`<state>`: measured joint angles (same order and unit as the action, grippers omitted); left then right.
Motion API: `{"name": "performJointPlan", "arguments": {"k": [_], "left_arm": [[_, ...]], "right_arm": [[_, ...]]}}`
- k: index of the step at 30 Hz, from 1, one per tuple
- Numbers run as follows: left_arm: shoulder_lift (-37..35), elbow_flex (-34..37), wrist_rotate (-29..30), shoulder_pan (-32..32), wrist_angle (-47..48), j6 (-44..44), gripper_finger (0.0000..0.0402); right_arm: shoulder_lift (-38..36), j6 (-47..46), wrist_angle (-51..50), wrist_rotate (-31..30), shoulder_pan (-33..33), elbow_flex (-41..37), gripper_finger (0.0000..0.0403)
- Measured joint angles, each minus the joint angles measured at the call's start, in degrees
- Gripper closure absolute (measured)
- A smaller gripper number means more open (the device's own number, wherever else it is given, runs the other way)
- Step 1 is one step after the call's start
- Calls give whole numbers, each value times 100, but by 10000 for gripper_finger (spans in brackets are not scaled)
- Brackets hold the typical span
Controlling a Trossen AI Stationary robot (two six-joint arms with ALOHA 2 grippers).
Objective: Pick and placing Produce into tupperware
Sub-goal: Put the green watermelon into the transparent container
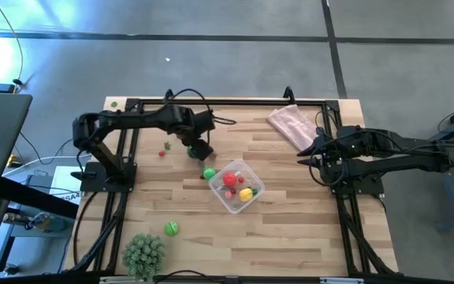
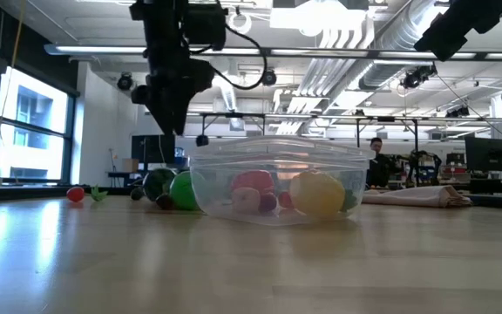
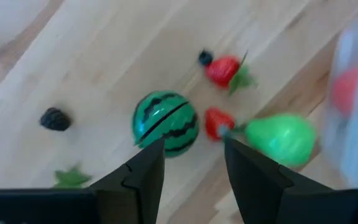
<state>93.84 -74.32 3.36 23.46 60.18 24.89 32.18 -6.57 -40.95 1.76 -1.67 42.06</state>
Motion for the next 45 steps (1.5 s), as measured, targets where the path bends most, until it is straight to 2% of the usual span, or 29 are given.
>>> {"name": "performJointPlan", "arguments": {"k": [3, 7, 16, 22, 32, 39, 42, 45], "left_arm": [[-42, 0, -138, 104, 291, -605, 255], [-42, 0, -222, 101, 580, -887, 266], [-42, 0, -232, 90, 563, -2195, 280], [-42, 0, -232, 90, 555, -2621, 280], [-20, 0, -145, 90, 456, -2666, 280], [51, 2, -540, 94, 412, -2949, 279], [144, 9, -739, 92, 404, -2957, 264], [280, 0, -760, 90, 188, -2959, 228]], "right_arm": [[-2, -2, 0, 2, 0, 0, 297], [0, 5, 0, 2, -2, 0, 297], [-1, 7, 0, 2, 0, 0, 297], [-2, 7, 0, 0, -2, 0, 297], [0, 6, 0, 2, -2, 0, 297], [-2, 0, 0, 0, 0, 0, 297], [-1, 0, -2, 2, 0, 0, 297], [-1, 5, 0, 0, -2, 0, 297]]}}
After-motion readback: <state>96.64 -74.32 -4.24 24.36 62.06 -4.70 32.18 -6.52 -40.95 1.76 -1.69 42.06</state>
